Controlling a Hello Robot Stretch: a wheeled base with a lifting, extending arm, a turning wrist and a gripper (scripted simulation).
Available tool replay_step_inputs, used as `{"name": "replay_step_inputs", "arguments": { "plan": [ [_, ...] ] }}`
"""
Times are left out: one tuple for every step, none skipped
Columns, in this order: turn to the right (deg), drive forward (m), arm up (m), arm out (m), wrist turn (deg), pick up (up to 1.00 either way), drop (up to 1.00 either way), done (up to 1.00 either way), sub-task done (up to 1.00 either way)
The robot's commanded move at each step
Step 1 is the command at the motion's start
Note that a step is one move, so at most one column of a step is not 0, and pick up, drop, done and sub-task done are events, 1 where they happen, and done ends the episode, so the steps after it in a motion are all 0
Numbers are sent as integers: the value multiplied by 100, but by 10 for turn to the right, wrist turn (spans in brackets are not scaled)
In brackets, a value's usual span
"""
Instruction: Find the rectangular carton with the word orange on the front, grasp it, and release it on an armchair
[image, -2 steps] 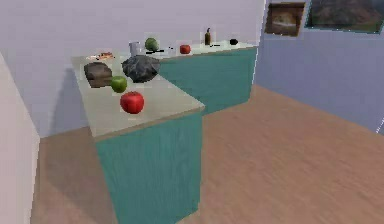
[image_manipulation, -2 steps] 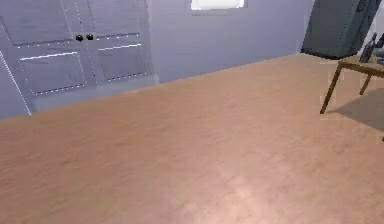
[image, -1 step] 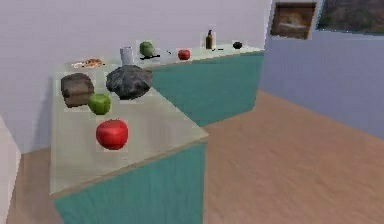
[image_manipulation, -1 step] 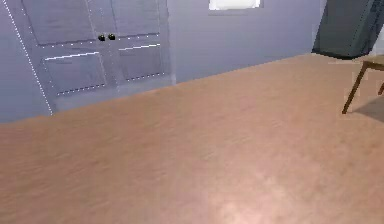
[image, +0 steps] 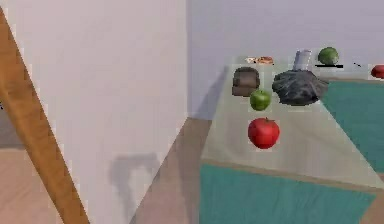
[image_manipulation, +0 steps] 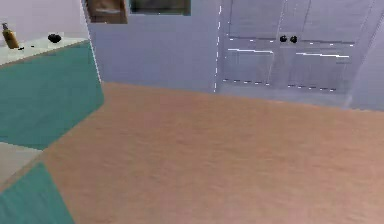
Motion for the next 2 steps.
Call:
{"name": "replay_step_inputs", "arguments": {
  "plan": [
    [-450, 0, 0, 0, 0, 0, 0, 0, 0],
    [-300, 0, 0, 0, 0, 0, 0, 0, 0]
  ]
}}
